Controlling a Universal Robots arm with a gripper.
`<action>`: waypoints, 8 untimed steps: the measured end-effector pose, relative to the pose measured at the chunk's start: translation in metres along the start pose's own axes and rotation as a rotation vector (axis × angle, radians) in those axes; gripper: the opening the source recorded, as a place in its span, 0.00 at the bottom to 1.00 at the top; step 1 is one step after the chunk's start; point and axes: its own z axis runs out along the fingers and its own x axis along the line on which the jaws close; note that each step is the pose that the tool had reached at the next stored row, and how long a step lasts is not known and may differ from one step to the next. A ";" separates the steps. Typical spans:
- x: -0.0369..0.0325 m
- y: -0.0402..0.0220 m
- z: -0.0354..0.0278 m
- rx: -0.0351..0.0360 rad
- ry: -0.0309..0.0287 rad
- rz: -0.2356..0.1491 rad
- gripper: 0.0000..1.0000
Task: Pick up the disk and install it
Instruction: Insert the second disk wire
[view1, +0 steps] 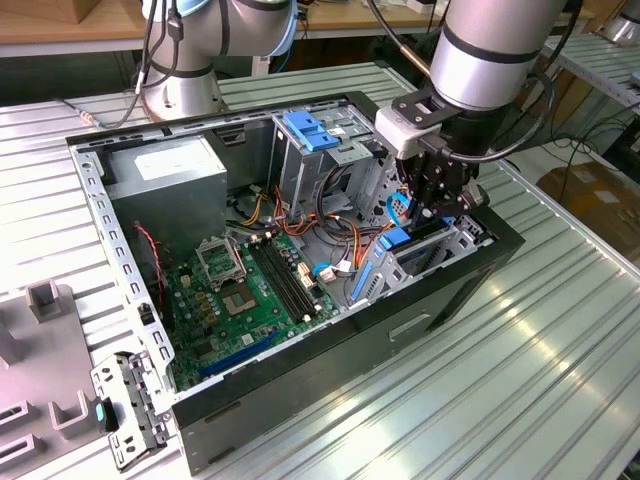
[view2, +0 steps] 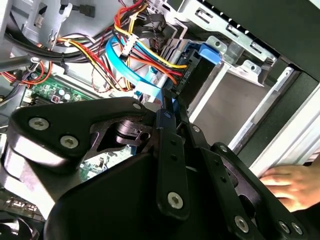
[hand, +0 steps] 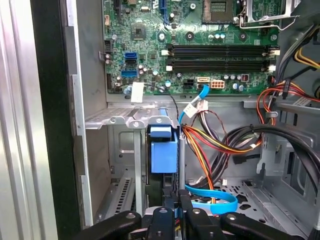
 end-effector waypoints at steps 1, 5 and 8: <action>0.0013 0.0000 0.0000 0.0001 0.0001 0.000 0.16; 0.0021 -0.0010 0.0005 0.0001 -0.0006 0.000 0.16; 0.0031 -0.0008 0.0015 0.0000 -0.0002 0.000 0.16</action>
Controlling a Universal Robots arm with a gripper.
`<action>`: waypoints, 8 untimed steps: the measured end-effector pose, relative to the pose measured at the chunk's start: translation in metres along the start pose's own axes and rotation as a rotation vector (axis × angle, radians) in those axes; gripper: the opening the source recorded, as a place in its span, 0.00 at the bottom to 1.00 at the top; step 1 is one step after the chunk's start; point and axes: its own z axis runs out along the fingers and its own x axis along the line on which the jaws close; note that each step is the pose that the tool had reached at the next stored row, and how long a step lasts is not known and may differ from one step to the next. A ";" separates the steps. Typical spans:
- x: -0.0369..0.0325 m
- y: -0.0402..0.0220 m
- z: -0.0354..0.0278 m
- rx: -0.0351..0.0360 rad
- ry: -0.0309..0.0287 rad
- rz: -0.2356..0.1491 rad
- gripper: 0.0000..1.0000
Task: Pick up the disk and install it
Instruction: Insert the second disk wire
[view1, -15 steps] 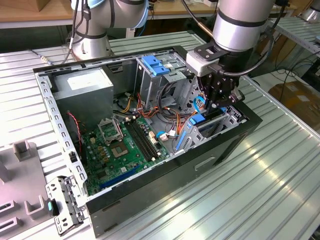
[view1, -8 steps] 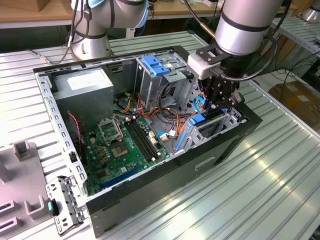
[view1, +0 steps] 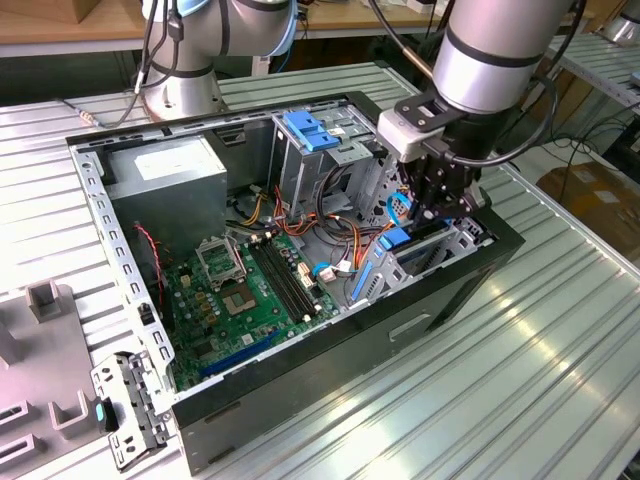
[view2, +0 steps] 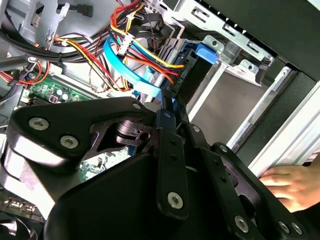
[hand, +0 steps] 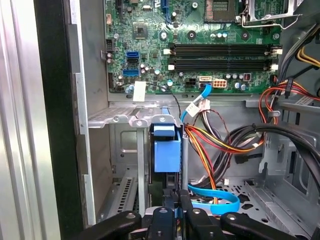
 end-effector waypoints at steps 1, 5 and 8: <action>0.0005 0.0001 0.0006 0.0001 -0.0002 0.000 0.16; 0.0006 -0.0004 -0.0019 0.0015 -0.0094 0.002 0.16; 0.0043 -0.0004 -0.0018 0.0014 -0.0381 0.006 0.16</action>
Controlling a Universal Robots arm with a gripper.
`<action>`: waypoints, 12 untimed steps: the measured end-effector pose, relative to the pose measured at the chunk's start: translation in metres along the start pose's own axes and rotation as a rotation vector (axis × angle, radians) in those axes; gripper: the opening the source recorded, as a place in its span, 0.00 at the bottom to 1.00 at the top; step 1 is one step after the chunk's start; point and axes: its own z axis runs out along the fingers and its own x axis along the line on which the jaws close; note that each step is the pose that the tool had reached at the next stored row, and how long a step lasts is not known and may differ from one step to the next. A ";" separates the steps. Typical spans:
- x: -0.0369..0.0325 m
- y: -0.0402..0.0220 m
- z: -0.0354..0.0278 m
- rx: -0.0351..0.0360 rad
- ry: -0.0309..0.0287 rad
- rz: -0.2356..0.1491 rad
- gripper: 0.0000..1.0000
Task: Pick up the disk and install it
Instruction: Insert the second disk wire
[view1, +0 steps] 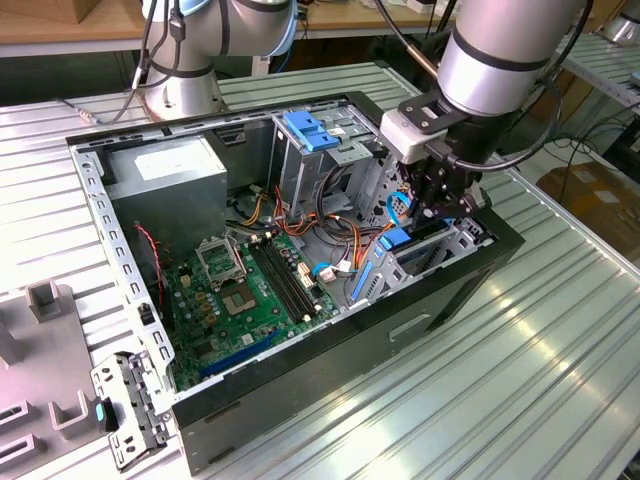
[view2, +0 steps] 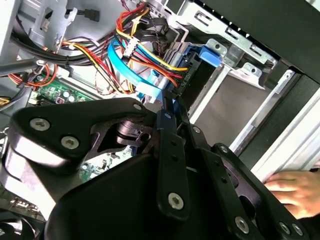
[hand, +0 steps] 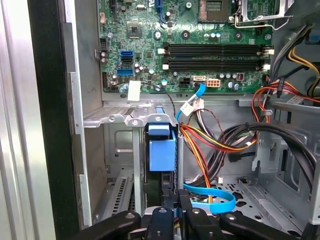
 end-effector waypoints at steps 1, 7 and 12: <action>0.0017 0.0000 -0.0001 -0.0001 -0.0001 0.000 0.16; 0.0027 0.0002 0.0013 -0.0014 -0.0057 -0.032 0.16; 0.0036 0.0010 0.0056 -0.0014 -0.0056 -0.032 0.16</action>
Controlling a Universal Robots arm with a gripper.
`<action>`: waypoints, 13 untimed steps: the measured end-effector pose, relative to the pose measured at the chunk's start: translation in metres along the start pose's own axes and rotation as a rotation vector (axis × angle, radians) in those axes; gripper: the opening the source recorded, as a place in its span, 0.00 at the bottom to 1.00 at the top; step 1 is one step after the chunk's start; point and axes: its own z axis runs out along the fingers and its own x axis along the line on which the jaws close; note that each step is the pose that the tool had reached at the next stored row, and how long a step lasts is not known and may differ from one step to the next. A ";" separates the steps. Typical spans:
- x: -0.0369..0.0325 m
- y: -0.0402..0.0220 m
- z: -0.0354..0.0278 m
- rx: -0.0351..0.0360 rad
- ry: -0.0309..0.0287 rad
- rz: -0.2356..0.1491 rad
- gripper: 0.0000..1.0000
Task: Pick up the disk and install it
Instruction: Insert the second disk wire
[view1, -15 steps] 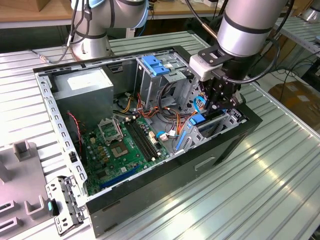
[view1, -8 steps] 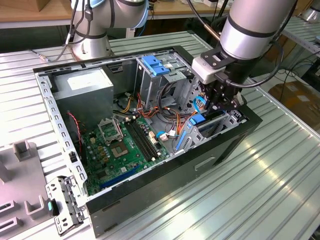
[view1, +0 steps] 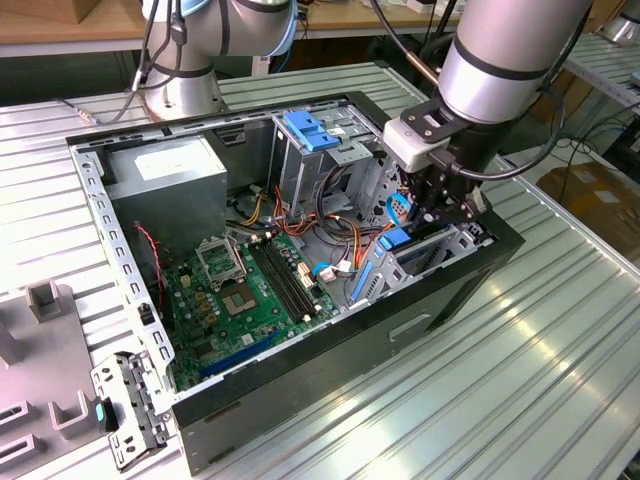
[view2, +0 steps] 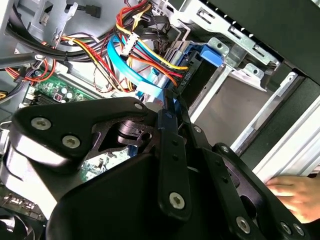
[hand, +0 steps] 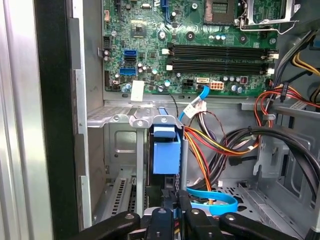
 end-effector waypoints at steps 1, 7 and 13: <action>0.0003 0.0003 0.0015 0.0000 0.0005 0.000 0.16; 0.0000 -0.0013 -0.0077 0.0012 0.0016 0.000 0.24; -0.0012 -0.0043 -0.0255 0.0015 0.0086 -0.002 0.11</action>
